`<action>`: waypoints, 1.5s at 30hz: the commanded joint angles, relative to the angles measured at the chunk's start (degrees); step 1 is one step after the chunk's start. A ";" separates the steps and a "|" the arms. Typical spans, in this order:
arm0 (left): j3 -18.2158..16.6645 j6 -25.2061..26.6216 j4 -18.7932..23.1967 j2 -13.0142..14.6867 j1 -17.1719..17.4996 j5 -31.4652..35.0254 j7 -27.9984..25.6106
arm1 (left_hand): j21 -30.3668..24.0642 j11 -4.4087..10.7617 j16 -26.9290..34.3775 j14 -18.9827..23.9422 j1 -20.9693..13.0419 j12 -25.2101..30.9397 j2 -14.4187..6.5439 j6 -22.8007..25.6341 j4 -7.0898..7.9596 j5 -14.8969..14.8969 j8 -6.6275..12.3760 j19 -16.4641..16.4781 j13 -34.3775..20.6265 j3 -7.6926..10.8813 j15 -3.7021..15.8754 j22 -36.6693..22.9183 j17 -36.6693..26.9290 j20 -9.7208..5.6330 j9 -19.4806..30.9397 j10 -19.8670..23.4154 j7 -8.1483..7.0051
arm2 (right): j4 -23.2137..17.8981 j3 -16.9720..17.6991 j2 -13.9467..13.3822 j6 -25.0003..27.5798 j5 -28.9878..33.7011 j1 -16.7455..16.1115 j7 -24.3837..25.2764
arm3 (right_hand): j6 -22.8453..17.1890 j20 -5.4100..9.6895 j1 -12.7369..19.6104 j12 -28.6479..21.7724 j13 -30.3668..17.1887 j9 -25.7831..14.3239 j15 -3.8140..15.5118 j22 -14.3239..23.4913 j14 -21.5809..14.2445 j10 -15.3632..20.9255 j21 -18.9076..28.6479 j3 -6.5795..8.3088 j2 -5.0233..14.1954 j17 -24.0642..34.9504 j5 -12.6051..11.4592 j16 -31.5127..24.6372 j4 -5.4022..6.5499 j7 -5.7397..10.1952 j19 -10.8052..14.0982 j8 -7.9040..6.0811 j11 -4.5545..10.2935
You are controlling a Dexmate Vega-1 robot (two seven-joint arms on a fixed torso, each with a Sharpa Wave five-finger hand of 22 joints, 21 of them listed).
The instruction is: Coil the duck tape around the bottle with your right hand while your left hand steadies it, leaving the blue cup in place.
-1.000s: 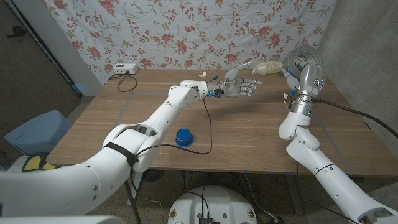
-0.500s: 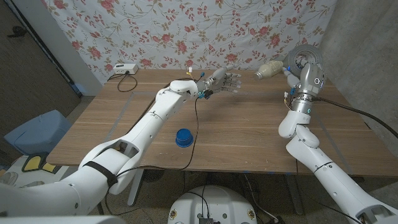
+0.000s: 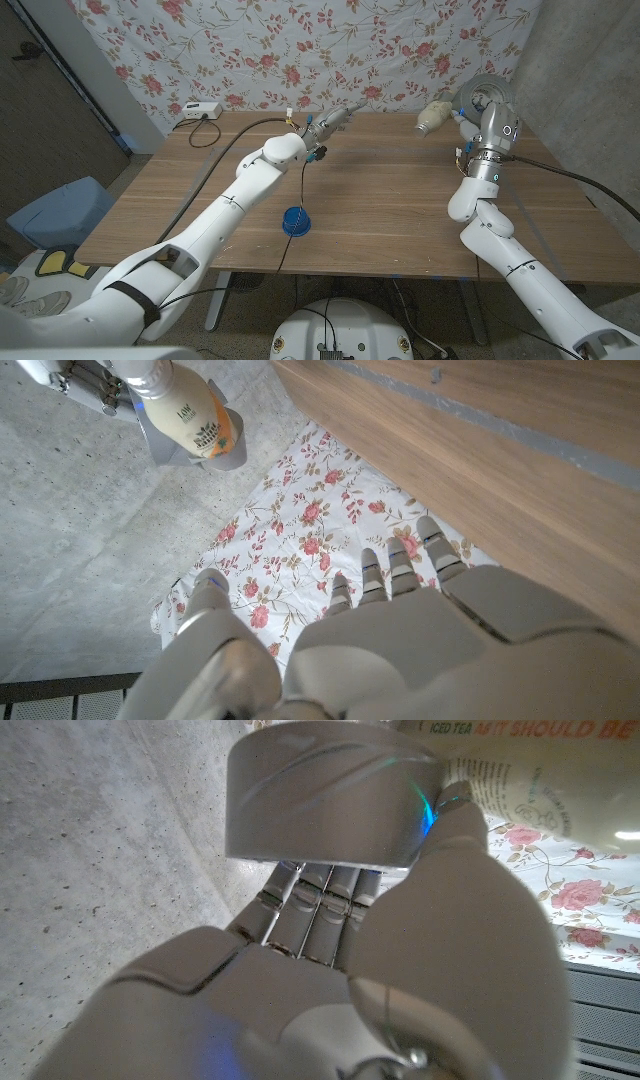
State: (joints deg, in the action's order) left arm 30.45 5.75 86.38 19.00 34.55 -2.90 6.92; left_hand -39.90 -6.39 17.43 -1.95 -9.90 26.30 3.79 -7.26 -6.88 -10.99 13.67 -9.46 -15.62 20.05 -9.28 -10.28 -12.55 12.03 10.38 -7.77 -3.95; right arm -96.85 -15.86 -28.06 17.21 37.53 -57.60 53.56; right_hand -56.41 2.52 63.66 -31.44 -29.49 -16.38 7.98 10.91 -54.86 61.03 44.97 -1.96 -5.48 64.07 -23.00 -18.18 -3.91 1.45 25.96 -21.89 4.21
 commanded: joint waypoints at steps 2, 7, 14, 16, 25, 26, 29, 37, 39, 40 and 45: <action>0.78 -3.21 5.93 4.91 2.66 6.01 -7.17 | 2.15 0.36 -1.88 -3.78 0.27 -2.86 -0.84 -2.63 -0.06 -0.18 -1.74 -2.49 1.20 -0.33 -0.29 -0.21 0.46 0.15 0.09 -4.03 -1.01 | -6.72 1.12 -3.26 6.10 -0.27 -3.26 -11.65 | -6.54 1.47 12.99 0.00 -0.37 -0.20 5.23 0.02 -0.59 4.05 0.55 0.28 13.28 0.42 -0.39 0.12 -0.35 6.54 -0.50 -0.40 4.02; 1.06 -4.26 7.20 5.84 2.97 8.24 -8.89 | 4.26 0.64 -3.55 -7.23 0.68 -4.88 -0.97 -4.64 0.20 -0.31 -2.70 -5.41 1.97 -0.70 -0.20 -0.26 0.69 0.11 0.09 -6.75 -1.47 | -9.39 1.43 -4.58 8.41 -0.47 -4.31 -17.06 | -6.57 1.40 12.80 0.15 -0.39 -0.30 5.14 0.03 -0.57 3.98 0.69 0.20 13.32 0.67 -0.30 0.10 -0.24 6.54 -0.62 -0.42 4.01; 1.21 -5.09 8.76 6.75 3.42 10.07 -9.99 | 5.58 0.99 -4.50 -9.41 1.09 -6.32 -1.15 -6.18 0.45 -0.40 -3.10 -7.10 2.41 -0.99 0.14 -0.37 0.75 0.10 0.11 -8.79 -2.19 | -11.62 1.24 -6.57 10.88 -0.56 -4.67 -24.29 | -6.53 1.38 12.95 0.13 -0.71 -0.41 5.25 0.04 -0.37 3.92 0.85 0.25 13.41 0.88 -0.23 0.20 -0.33 6.45 -0.71 -0.40 3.99; 1.21 -4.68 9.55 7.05 3.61 10.79 -10.36 | 5.92 1.20 -4.75 -10.02 1.19 -6.60 -1.18 -6.76 0.51 -0.43 -3.25 -7.61 2.50 -1.06 0.18 -0.39 0.75 0.09 0.11 -9.18 -2.39 | -11.77 1.04 -7.11 11.24 -0.51 -4.50 -25.95 | -6.47 1.45 12.90 0.18 -0.83 -0.40 5.18 0.05 -0.16 3.69 0.84 0.24 13.47 0.87 -0.20 0.34 -0.28 6.44 -0.85 -0.35 4.00; 0.86 -4.47 11.80 8.16 4.30 11.97 -10.77 | 6.94 1.50 -5.37 -11.76 1.55 -7.49 -1.25 -8.49 0.70 -0.51 -3.46 -8.99 2.75 -1.34 0.32 -0.46 0.78 0.07 0.11 -10.32 -2.94 | -12.18 0.27 -8.79 12.59 -0.81 -3.50 -32.14 | -6.20 1.71 12.88 0.53 -0.82 -0.54 5.27 0.09 0.47 3.38 1.01 0.15 13.61 1.31 0.09 0.51 -0.22 6.73 -1.40 -0.15 4.00; 0.87 -4.07 12.19 8.29 4.37 12.26 -10.84 | 7.09 1.48 -5.38 -11.83 1.61 -7.55 -1.25 -8.62 0.73 -0.52 -3.46 -9.25 2.77 -1.38 0.31 -0.47 0.78 0.05 0.11 -10.36 -3.06 | -12.13 0.17 -8.95 12.60 -0.89 -3.41 -32.66 | -6.07 1.81 12.77 0.53 -0.95 -0.66 5.22 0.10 0.52 3.25 1.01 0.07 13.60 1.44 0.17 0.46 -0.16 6.72 -1.57 -0.14 4.06; 0.76 -3.95 12.72 8.40 4.66 12.55 -11.26 | 7.48 1.44 -5.51 -12.25 1.79 -7.81 -1.26 -8.96 0.83 -0.55 -3.46 -9.92 2.83 -1.50 0.49 -0.49 0.77 0.05 0.10 -10.72 -3.12 | -11.95 -0.06 -9.16 12.66 -1.08 -3.20 -33.71 | -6.06 1.88 12.95 0.60 -1.00 -0.63 5.26 0.11 0.72 3.14 1.06 0.11 13.70 1.49 0.24 0.58 -0.22 6.75 -1.74 -0.06 4.03; 0.75 -3.06 13.76 8.71 4.71 13.07 -11.30 | 7.94 1.38 -5.72 -13.06 2.10 -8.25 -1.29 -9.85 1.00 -0.62 -3.52 -10.49 2.93 -1.70 0.62 -0.55 0.77 0.11 0.10 -11.28 -3.24 | -10.81 -0.88 -9.29 11.84 -1.36 -2.55 -34.49 | -6.03 1.93 13.12 0.69 -1.13 -0.72 5.20 0.12 0.89 3.08 1.30 0.05 13.78 1.75 0.49 0.64 -0.24 6.54 -1.89 0.08 4.01; 0.84 -3.00 13.91 8.74 4.75 13.53 -11.69 | 7.99 1.36 -5.74 -13.17 2.14 -8.27 -1.30 -9.97 1.02 -0.63 -3.52 -10.52 2.94 -1.73 0.64 -0.56 0.77 0.12 0.10 -11.28 -3.26 | -10.46 -1.13 -9.30 11.54 -1.41 -2.39 -34.51 | -5.96 1.92 13.17 0.76 -1.11 -0.82 5.23 0.12 0.89 3.02 1.35 0.05 13.82 1.80 0.55 0.65 -0.24 6.54 -1.95 0.09 4.01; 0.89 -2.90 14.01 8.80 4.70 13.62 -11.59 | 8.02 1.37 -5.77 -13.25 2.16 -8.33 -1.30 -9.99 1.03 -0.63 -3.51 -10.57 2.95 -1.74 0.63 -0.57 0.77 0.12 0.10 -11.37 -3.24 | -10.34 -1.33 -9.34 11.55 -1.28 -2.31 -34.54 | -5.99 1.92 13.22 0.75 -1.05 -0.80 5.25 0.12 0.94 3.17 1.42 0.07 13.86 1.79 0.58 0.71 -0.25 6.51 -1.87 0.12 3.90; 0.99 -2.62 14.27 8.78 4.67 13.87 -11.66 | 8.15 1.34 -5.74 -13.31 2.27 -8.41 -1.32 -10.07 1.08 -0.66 -3.43 -10.68 2.98 -1.81 0.64 -0.59 0.77 0.12 0.10 -11.39 -3.23 | -9.79 -2.00 -9.67 11.06 -1.15 -2.07 -34.71 | -5.73 2.13 13.24 0.83 -1.34 -0.96 5.22 0.11 1.56 2.70 1.49 -0.02 13.80 1.62 0.73 1.20 -0.22 6.98 -2.10 0.25 4.02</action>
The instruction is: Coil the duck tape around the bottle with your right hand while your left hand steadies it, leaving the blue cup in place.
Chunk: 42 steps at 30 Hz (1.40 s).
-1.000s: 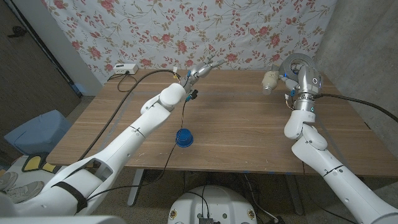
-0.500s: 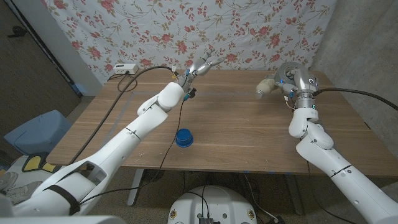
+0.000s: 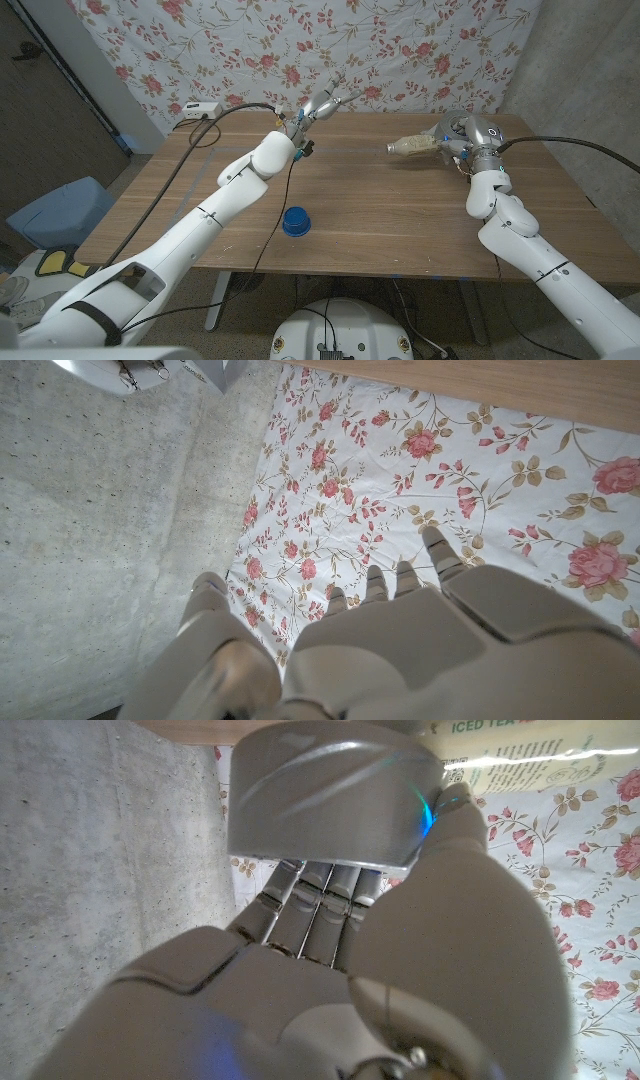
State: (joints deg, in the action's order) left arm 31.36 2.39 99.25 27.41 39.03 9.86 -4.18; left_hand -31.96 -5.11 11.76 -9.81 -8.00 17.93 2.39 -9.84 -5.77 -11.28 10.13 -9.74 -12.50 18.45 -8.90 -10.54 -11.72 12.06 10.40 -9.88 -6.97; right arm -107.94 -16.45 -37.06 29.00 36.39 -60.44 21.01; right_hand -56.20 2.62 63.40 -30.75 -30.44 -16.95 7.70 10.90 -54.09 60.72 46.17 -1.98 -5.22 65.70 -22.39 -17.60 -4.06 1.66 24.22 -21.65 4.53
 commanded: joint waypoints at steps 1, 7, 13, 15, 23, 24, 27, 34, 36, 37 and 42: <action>0.07 0.80 1.42 0.31 0.21 1.13 -0.65 | 0.23 0.07 -0.06 -5.44 0.39 -0.04 0.08 -7.52 -0.01 -0.38 0.11 -10.40 -0.13 -0.23 0.25 -0.34 -0.06 0.09 0.08 -9.25 -0.19 | 1.39 -1.43 -0.64 -0.86 -0.25 0.81 -2.34 | -5.92 2.17 13.60 0.09 -0.60 -0.60 5.57 0.11 1.69 2.85 0.32 0.06 13.67 -0.73 0.17 1.53 -0.06 6.84 -0.47 -0.05 3.78; 0.30 1.04 1.49 0.31 0.02 1.27 -0.37 | 0.34 -0.04 -0.01 -5.44 0.50 -0.09 0.07 -7.55 0.04 -0.41 0.20 -10.43 -0.10 -0.31 0.25 -0.36 -0.05 0.09 0.08 -9.15 -0.19 | 2.42 -1.87 -0.63 -2.16 -1.21 1.02 -2.58 | -5.74 2.65 13.86 0.20 -0.51 -0.88 5.63 0.03 2.16 2.44 0.41 0.18 13.96 -2.36 0.42 3.18 0.04 6.94 -0.80 0.07 3.78; 0.30 1.05 1.43 0.22 -0.15 0.98 -0.02 | 0.44 -0.30 0.02 -5.47 0.58 -0.06 0.05 -7.50 0.08 -0.43 0.30 -10.47 -0.08 -0.37 0.27 -0.38 -0.05 0.09 0.08 -8.91 -0.11 | 3.28 -2.21 -0.37 -2.81 -2.23 1.24 -3.01 | -5.44 2.80 14.11 0.17 -0.59 -1.16 5.70 0.01 1.96 2.18 0.50 0.25 14.05 -2.92 0.61 3.71 0.04 6.99 -0.94 0.17 3.83; 0.34 1.13 1.44 0.28 -0.21 1.08 0.04 | 0.48 -0.31 0.00 -5.54 0.61 -0.08 0.05 -7.41 0.10 -0.44 0.36 -10.47 -0.07 -0.39 0.31 -0.39 -0.05 0.09 0.08 -8.89 -0.11 | 3.64 -2.27 -0.36 -3.33 -2.80 1.34 -3.30 | -5.61 2.70 14.23 0.21 -0.33 -1.09 5.71 0.00 1.75 2.36 0.65 0.30 14.11 -3.19 0.71 3.92 0.06 6.93 -0.76 0.23 3.81; 0.03 1.10 1.50 0.46 -0.13 0.58 0.31 | 0.61 -0.38 0.08 -5.51 0.73 -0.13 0.03 -7.40 0.16 -0.48 0.46 -10.45 -0.04 -0.51 0.32 -0.42 -0.04 0.09 0.08 -8.75 0.03 | 4.31 -2.23 -0.19 -4.02 -5.28 2.05 -5.81 | -5.43 2.70 14.42 0.15 -0.38 -1.43 5.70 -0.03 1.27 2.12 0.90 0.38 14.21 -3.91 0.99 4.47 0.18 6.97 -0.70 0.33 3.60; -0.01 1.09 1.53 0.54 -0.14 0.50 0.43 | 0.61 -0.38 0.10 -5.46 0.74 -0.12 0.03 -7.35 0.16 -0.48 0.49 -10.42 -0.04 -0.51 0.34 -0.43 -0.04 0.08 0.08 -8.69 0.05 | 4.23 -2.25 -0.20 -3.69 -5.58 2.23 -6.56 | -5.35 2.77 14.42 0.20 -0.31 -1.49 5.69 -0.03 1.26 2.08 0.89 0.38 14.21 -3.97 1.02 4.52 0.19 6.98 -0.78 0.34 3.62; -0.14 1.02 1.54 0.62 -0.05 0.33 0.42 | 0.63 -0.44 0.20 -5.28 0.78 -0.10 0.02 -7.09 0.18 -0.50 0.63 -10.31 -0.03 -0.56 0.33 -0.44 -0.03 0.07 0.09 -8.51 0.11 | 3.99 -2.43 -0.42 -2.87 -6.50 2.84 -9.13 | -5.03 2.68 14.51 0.27 -0.26 -1.75 5.71 -0.05 1.18 1.87 1.01 0.45 14.27 -4.19 1.13 4.69 0.22 6.80 -0.65 0.39 3.51; -0.39 1.07 1.55 0.95 -0.18 -0.27 1.08 | 0.70 -0.51 0.32 -5.05 0.84 -0.13 0.00 -6.91 0.21 -0.53 0.74 -10.17 -0.01 -0.63 0.46 -0.46 -0.02 0.08 0.09 -8.37 0.15 | 3.46 -2.55 -1.12 -1.14 -9.25 4.52 -15.76 | -4.59 2.02 14.82 0.79 0.46 -1.57 5.73 -0.10 0.77 1.50 1.39 0.88 14.58 -4.70 1.28 4.94 0.22 6.35 -0.11 0.78 3.12; -0.41 1.08 1.57 1.09 -0.25 -0.26 1.21 | 0.71 -0.55 0.34 -5.02 0.86 -0.14 -0.01 -6.84 0.21 -0.54 0.78 -10.14 -0.01 -0.65 0.50 -0.47 -0.01 0.08 0.10 -8.33 0.19 | 3.02 -2.88 -1.60 0.05 -9.62 5.20 -18.19 | -4.53 1.82 14.83 0.89 0.42 -1.52 5.67 -0.11 0.80 1.16 1.41 0.96 14.62 -4.82 1.33 5.04 0.24 6.29 -0.17 0.85 3.08; -0.48 0.93 1.49 1.08 -0.23 -0.37 1.17 | 0.72 -0.53 0.36 -4.97 0.86 -0.14 -0.01 -6.81 0.21 -0.54 0.79 -10.12 0.00 -0.66 0.53 -0.47 -0.01 0.08 0.10 -8.31 0.15 | 2.87 -3.04 -1.84 0.68 -9.95 5.64 -19.65 | -4.27 1.61 14.89 1.07 0.78 -1.45 5.65 -0.13 0.96 1.22 1.47 1.11 14.66 -5.02 1.41 5.23 0.23 6.26 -0.13 1.02 2.87; -0.63 0.69 1.57 1.31 -0.20 -0.43 1.19 | 0.77 -0.53 0.39 -4.92 0.89 -0.14 -0.02 -6.73 0.23 -0.56 0.84 -10.05 0.01 -0.70 0.57 -0.48 0.00 0.08 0.10 -8.17 0.22 | 2.36 -4.18 -3.04 2.95 -10.66 7.43 -25.09 | -2.04 0.79 13.40 2.88 2.11 -1.00 5.25 -0.34 4.04 -1.58 1.27 1.58 14.78 -8.35 2.36 7.62 1.30 5.78 -1.04 2.29 2.30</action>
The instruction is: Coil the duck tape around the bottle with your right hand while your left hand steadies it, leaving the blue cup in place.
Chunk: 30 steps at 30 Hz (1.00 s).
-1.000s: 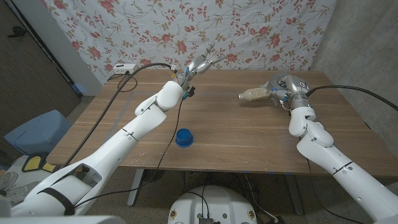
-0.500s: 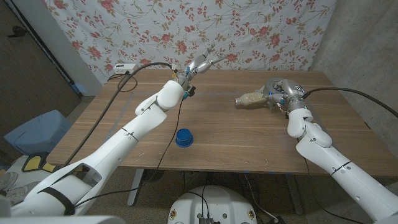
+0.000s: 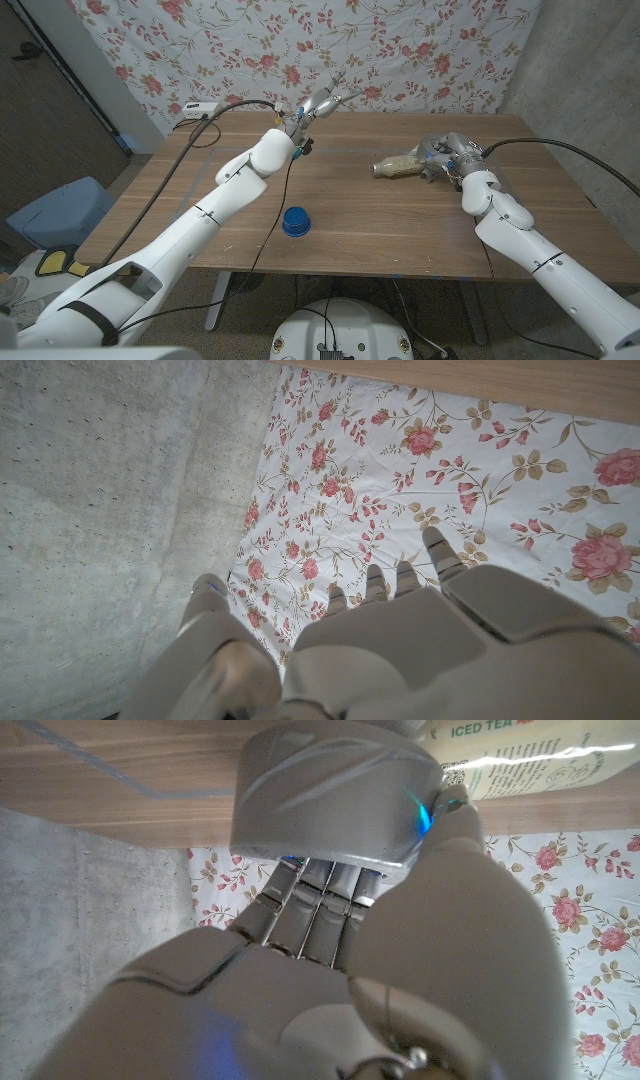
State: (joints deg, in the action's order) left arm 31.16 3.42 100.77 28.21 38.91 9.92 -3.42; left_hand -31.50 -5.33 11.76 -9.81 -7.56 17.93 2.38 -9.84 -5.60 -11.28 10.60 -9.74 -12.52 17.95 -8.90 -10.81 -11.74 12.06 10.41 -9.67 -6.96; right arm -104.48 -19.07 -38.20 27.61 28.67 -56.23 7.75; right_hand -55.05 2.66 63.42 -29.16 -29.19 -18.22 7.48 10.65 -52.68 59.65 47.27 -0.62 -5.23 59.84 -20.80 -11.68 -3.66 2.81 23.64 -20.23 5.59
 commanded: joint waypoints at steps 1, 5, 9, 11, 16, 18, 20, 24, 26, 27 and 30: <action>-0.50 -0.40 0.05 0.54 -0.05 -0.58 0.44 | 0.32 -0.33 0.40 -4.91 0.45 -0.15 -0.02 -6.72 0.06 -0.57 0.38 -10.03 0.03 -0.22 0.58 -0.21 0.02 0.08 0.09 -8.36 0.24 | -1.17 -1.80 -2.15 4.73 -3.13 3.62 -12.94 | -2.50 0.29 12.33 1.87 1.32 0.38 5.18 -0.15 3.22 -1.48 -0.01 0.01 14.55 -3.56 1.07 1.85 1.53 4.23 -0.91 1.23 0.62; -0.69 -0.46 0.28 0.86 0.07 -0.61 0.50 | 0.36 -0.30 0.44 -4.81 0.48 -0.19 -0.03 -6.68 0.07 -0.58 0.40 -9.97 0.04 -0.25 0.59 -0.22 0.02 0.08 0.09 -8.35 0.22 | -1.45 -2.39 -2.78 6.00 -4.08 4.90 -16.61 | 0.63 -0.52 9.31 3.67 2.79 0.78 4.74 -0.33 6.62 -4.63 -0.59 -0.75 13.73 -8.50 1.83 2.30 3.21 3.61 -1.85 2.95 0.03; -0.98 -0.74 0.50 1.15 0.25 -0.70 0.39 | 0.40 -0.32 0.47 -4.77 0.49 -0.19 -0.03 -6.67 0.07 -0.60 0.41 -9.93 0.04 -0.29 0.55 -0.23 0.03 0.08 0.10 -8.25 0.23 | -1.71 -2.75 -3.20 6.86 -4.93 5.92 -19.23 | 4.40 -1.84 4.92 5.48 4.29 1.64 3.93 -0.37 10.01 -8.12 -1.38 -2.89 11.92 -12.42 2.35 2.15 5.44 3.39 -2.86 5.49 -0.69; -1.09 -0.79 0.65 1.36 0.31 -0.68 0.41 | 0.42 -0.31 0.47 -4.77 0.50 -0.19 -0.03 -6.66 0.07 -0.60 0.42 -9.92 0.04 -0.30 0.57 -0.23 0.03 0.09 0.10 -8.21 0.24 | -1.84 -2.80 -3.39 7.13 -5.39 6.30 -20.32 | 6.53 -2.17 1.35 6.88 4.93 2.39 3.44 -0.33 12.61 -11.48 -2.20 -4.87 10.74 -14.08 2.47 1.71 7.25 3.37 -4.07 7.15 -1.00; -1.39 -0.84 0.70 1.60 0.47 -0.99 0.49 | 0.46 -0.34 0.50 -4.71 0.53 -0.22 -0.04 -6.66 0.08 -0.62 0.43 -9.84 0.05 -0.35 0.52 -0.24 0.04 0.09 0.10 -8.16 0.24 | -1.76 -1.67 -3.45 5.68 -7.24 6.10 -20.78 | 12.13 -2.85 -6.01 8.56 4.68 3.29 2.66 -0.19 17.39 -17.21 -3.91 -9.70 7.60 -15.99 2.66 1.10 10.44 2.56 -6.23 9.57 -1.83; -1.50 -0.87 0.69 1.73 0.51 -1.20 0.63 | 0.47 -0.31 0.50 -4.71 0.53 -0.22 -0.04 -6.63 0.08 -0.62 0.44 -9.83 0.05 -0.35 0.52 -0.24 0.05 0.09 0.10 -8.13 0.22 | -1.91 -1.28 -3.45 5.38 -7.70 5.94 -20.73 | 15.07 -2.90 -8.08 9.57 4.48 3.56 2.09 -0.13 19.88 -20.12 -4.78 -11.79 5.89 -16.78 2.30 1.09 11.05 2.80 -7.31 9.97 -2.12; -1.59 -0.89 0.67 1.81 0.57 -1.22 0.56 | 0.48 -0.34 0.49 -4.74 0.53 -0.23 -0.05 -6.63 0.08 -0.62 0.44 -9.82 0.05 -0.36 0.52 -0.25 0.05 0.09 0.10 -8.12 0.22 | -1.99 -0.65 -3.54 4.65 -8.49 5.73 -20.83 | 18.47 -3.21 -9.92 11.10 4.32 3.82 1.55 -0.06 22.04 -23.93 -5.58 -13.77 4.65 -17.41 1.48 0.91 11.52 2.63 -8.11 10.10 -2.34; -1.75 -1.06 0.62 1.95 0.70 -1.46 0.58 | 0.52 -0.30 0.55 -4.59 0.55 -0.22 -0.05 -6.60 0.08 -0.64 0.45 -9.76 0.06 -0.40 0.41 -0.25 0.06 0.09 0.10 -7.99 0.25 | -1.94 1.12 -3.27 2.32 -10.28 4.65 -19.78 | 23.89 -4.56 -13.38 13.26 4.12 4.15 -0.13 0.01 24.81 -28.96 -6.49 -16.36 3.97 -18.74 0.17 0.86 12.34 1.63 -8.42 10.09 -3.70; -1.81 -1.21 0.55 2.01 0.74 -1.57 0.61 | 0.53 -0.31 0.56 -4.55 0.55 -0.24 -0.06 -6.61 0.08 -0.64 0.45 -9.74 0.06 -0.41 0.38 -0.26 0.06 0.09 0.10 -7.99 0.24 | -2.11 1.95 -2.98 1.40 -10.73 3.98 -18.66 | 27.44 -5.23 -14.63 14.49 4.06 4.33 -1.02 0.02 26.73 -31.84 -7.10 -17.30 3.82 -19.62 -0.51 0.90 12.33 0.70 -8.79 10.25 -4.11; -1.80 -1.12 0.59 2.07 0.75 -1.51 0.60 | 0.54 -0.34 0.57 -4.53 0.55 -0.23 -0.06 -6.62 0.09 -0.64 0.45 -9.74 0.06 -0.41 0.38 -0.26 0.06 0.09 0.10 -7.96 0.25 | -2.21 2.38 -2.89 0.74 -10.90 3.57 -18.00 | 28.51 -5.31 -14.70 14.94 4.05 4.38 -1.28 0.03 27.50 -32.90 -7.33 -17.46 3.80 -19.93 -0.75 0.97 12.19 0.67 -8.98 10.21 -4.30; -1.91 -1.22 0.54 2.13 0.83 -1.87 0.79 | 0.56 -0.30 0.60 -4.45 0.56 -0.22 -0.06 -6.59 0.09 -0.65 0.46 -9.71 0.06 -0.43 0.34 -0.26 0.07 0.09 0.10 -7.90 0.21 | -2.51 3.34 -2.78 -0.74 -11.25 2.66 -16.57 | 35.20 -5.77 -15.05 16.78 3.82 4.62 -1.95 0.06 30.24 -38.01 -8.19 -17.91 3.98 -21.18 -1.68 0.82 11.79 -0.62 -9.40 10.51 -4.49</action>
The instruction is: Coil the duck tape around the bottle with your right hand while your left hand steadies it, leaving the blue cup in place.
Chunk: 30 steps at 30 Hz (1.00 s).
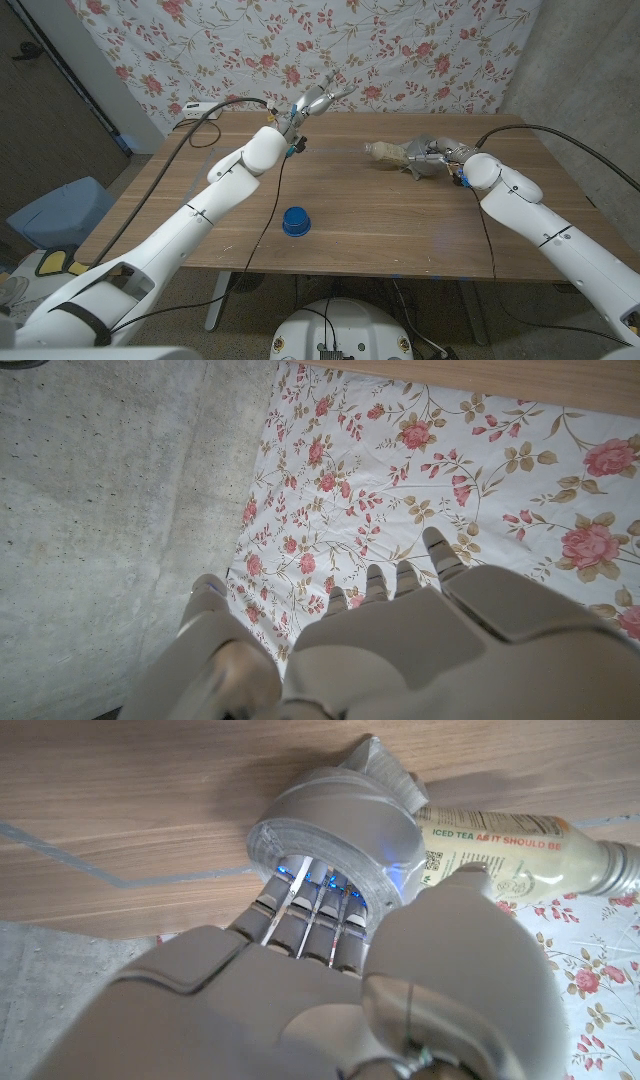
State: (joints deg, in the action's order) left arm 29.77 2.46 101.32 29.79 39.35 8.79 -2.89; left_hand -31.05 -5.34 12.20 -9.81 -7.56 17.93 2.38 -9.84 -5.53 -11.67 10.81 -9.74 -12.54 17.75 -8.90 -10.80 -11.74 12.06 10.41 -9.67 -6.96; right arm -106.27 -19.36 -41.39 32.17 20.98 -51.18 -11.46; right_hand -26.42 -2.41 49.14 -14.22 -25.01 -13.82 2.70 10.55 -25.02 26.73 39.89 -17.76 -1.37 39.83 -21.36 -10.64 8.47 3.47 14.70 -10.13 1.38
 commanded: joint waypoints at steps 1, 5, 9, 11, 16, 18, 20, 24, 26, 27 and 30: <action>-0.51 -0.29 -0.01 0.60 0.40 -0.63 0.20 | 0.13 -0.31 0.19 -4.38 0.57 -0.23 -0.06 -6.60 0.02 -0.27 0.24 -9.70 0.08 -0.23 0.38 -0.27 0.07 0.09 0.10 -7.88 0.20 | -0.83 3.91 0.52 -5.56 -3.60 -2.66 3.14 | 9.38 -1.00 -0.87 2.34 -0.45 0.34 2.54 0.18 4.15 -6.99 -1.26 -0.91 0.13 -1.72 -1.47 -0.18 -0.52 -1.85 -0.73 0.23 -1.99; -0.61 -0.51 -0.02 0.64 0.49 -0.75 0.11 | 0.15 -0.30 0.22 -4.32 0.58 -0.25 -0.07 -6.59 0.02 -0.27 0.25 -9.67 0.08 -0.25 0.43 -0.27 0.08 0.09 0.10 -7.85 0.15 | -1.27 4.82 0.40 -7.10 -3.85 -3.59 4.33 | 16.45 -1.54 -0.77 3.81 -0.29 0.66 1.59 0.20 8.68 -13.65 -2.55 -0.97 0.16 -2.90 -2.07 -0.10 -0.99 -2.05 -1.92 0.15 -1.70; -0.65 -0.39 0.23 0.77 0.62 -0.67 0.05 | 0.19 -0.31 0.21 -4.33 0.60 -0.29 -0.07 -6.67 0.03 -0.28 0.22 -9.63 0.09 -0.28 0.42 -0.28 0.09 0.09 0.10 -7.86 0.17 | -1.87 5.84 0.61 -8.56 -3.99 -4.77 6.06 | 22.16 -1.78 -0.48 4.40 0.68 1.17 -0.07 0.10 14.72 -21.08 -4.40 -1.08 -0.39 -4.29 -2.46 0.25 -1.54 -1.69 -4.11 -0.08 -1.39; -0.74 -0.32 0.34 0.81 0.69 -0.99 0.29 | 0.22 -0.32 0.21 -4.33 0.61 -0.32 -0.07 -6.69 0.03 -0.29 0.21 -9.62 0.09 -0.30 0.42 -0.28 0.09 0.10 0.10 -7.89 0.13 | -2.04 6.39 0.67 -9.49 -4.15 -5.36 6.85 | 23.12 -1.91 -0.53 4.28 1.08 1.32 -0.67 0.04 16.64 -22.84 -5.18 -1.15 -0.65 -4.86 -2.57 0.35 -1.63 -1.75 -5.16 -0.32 -1.09; -0.81 -0.22 0.72 0.97 0.93 -0.88 0.09 | 0.30 -0.36 0.21 -4.33 0.64 -0.35 -0.07 -6.84 0.04 -0.30 0.16 -9.61 0.10 -0.36 0.47 -0.29 0.10 0.10 0.11 -7.81 0.15 | -2.19 7.87 1.17 -11.83 -4.81 -6.73 8.87 | 23.41 -2.49 -0.72 4.15 1.79 1.52 -1.54 -0.13 20.62 -25.32 -7.00 -1.28 -1.20 -5.93 -2.72 0.76 -1.75 -1.59 -8.11 -0.75 -1.36; -0.87 -0.15 0.91 1.02 1.05 -0.89 0.03 | 0.33 -0.36 0.20 -4.35 0.65 -0.38 -0.08 -6.84 0.04 -0.30 0.17 -9.62 0.10 -0.38 0.48 -0.29 0.10 0.10 0.11 -7.84 0.14 | -2.12 8.35 1.33 -12.91 -5.13 -7.15 9.48 | 23.92 -2.72 -1.11 4.17 2.20 1.61 -2.20 -0.23 22.38 -26.70 -7.94 -1.38 -1.46 -6.51 -2.78 0.76 -1.67 -1.37 -9.51 -0.74 -1.45; -0.99 0.00 1.18 1.09 1.24 -0.91 -0.10 | 0.37 -0.36 0.18 -4.38 0.67 -0.42 -0.08 -6.91 0.04 -0.31 0.14 -9.63 0.10 -0.40 0.49 -0.29 0.11 0.11 0.11 -7.87 0.13 | -1.78 9.40 1.96 -15.41 -6.06 -7.99 10.92 | 24.48 -3.09 -1.50 4.15 2.53 1.67 -2.37 -0.30 23.64 -27.60 -8.56 -1.42 -1.58 -6.98 -2.84 0.73 -1.56 -1.24 -10.27 -0.67 -1.45; -1.16 0.26 1.41 1.18 1.47 -1.02 -0.27 | 0.43 -0.44 0.16 -4.43 0.68 -0.42 -0.08 -6.92 0.05 -0.32 0.15 -9.63 0.11 -0.43 0.50 -0.30 0.11 0.11 0.11 -7.77 0.12 | -1.02 10.43 2.55 -18.85 -7.35 -8.66 12.14 | 24.51 -3.90 -2.26 3.89 2.82 1.72 -2.55 -0.35 24.02 -27.63 -8.88 -1.40 -1.33 -7.30 -2.86 0.45 -1.20 -1.60 -10.36 -0.79 -2.06; -1.42 0.33 1.50 1.27 1.65 -1.57 -0.06 | 0.47 -0.44 0.17 -4.39 0.70 -0.40 -0.09 -6.93 0.05 -0.33 0.15 -9.65 0.11 -0.46 0.47 -0.30 0.12 0.11 0.11 -7.66 0.17 | -0.59 11.30 3.25 -21.48 -8.55 -9.19 13.16 | 23.98 -4.26 -2.92 3.41 3.06 1.75 -2.53 -0.38 23.92 -26.76 -9.04 -1.27 -0.87 -7.56 -2.87 0.14 -0.86 -1.72 -10.13 -1.08 -2.47; -1.41 0.34 1.50 1.28 1.65 -1.59 -0.06 | 0.49 -0.49 0.17 -4.40 0.70 -0.42 -0.09 -6.95 0.05 -0.33 0.14 -9.65 0.11 -0.46 0.47 -0.30 0.12 0.11 0.11 -7.68 0.15 | -0.54 11.31 3.26 -21.61 -8.57 -9.19 13.19 | 23.60 -4.43 -3.09 3.31 3.16 1.77 -2.67 -0.39 23.88 -26.58 -9.09 -1.20 -0.72 -7.68 -2.88 0.04 -0.78 -1.71 -9.99 -1.24 -2.55; -1.70 0.40 1.69 1.56 1.99 -1.76 -0.22 | 0.54 -0.38 0.17 -4.40 0.71 -0.42 -0.10 -6.97 0.05 -0.34 0.14 -9.65 0.11 -0.50 0.45 -0.31 0.12 0.11 0.11 -7.60 0.12 | 0.27 12.67 4.42 -25.21 -11.20 -9.63 13.69 | 22.53 -4.79 -3.62 2.80 3.56 1.83 -2.42 -0.43 23.25 -25.36 -9.31 -0.95 -0.20 -8.21 -2.88 -0.40 -0.61 -1.57 -9.53 -1.65 -2.63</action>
State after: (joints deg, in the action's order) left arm 28.78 2.39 102.31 30.83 40.52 7.70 -2.86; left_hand -30.71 -5.34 12.20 -9.81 -7.26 17.48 2.08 -9.84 -5.29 -11.67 10.81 -9.74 -12.24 17.51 -8.90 -10.80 -11.45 12.07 10.41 -9.67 -6.95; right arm -107.58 -10.18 -39.24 17.24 14.92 -58.73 -1.51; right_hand -2.72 -6.58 46.10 -10.82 -21.59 -11.98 0.11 10.12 -1.29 0.16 30.71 -18.66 -1.98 31.90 -23.96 -10.41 7.40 1.74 4.83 -11.28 -1.04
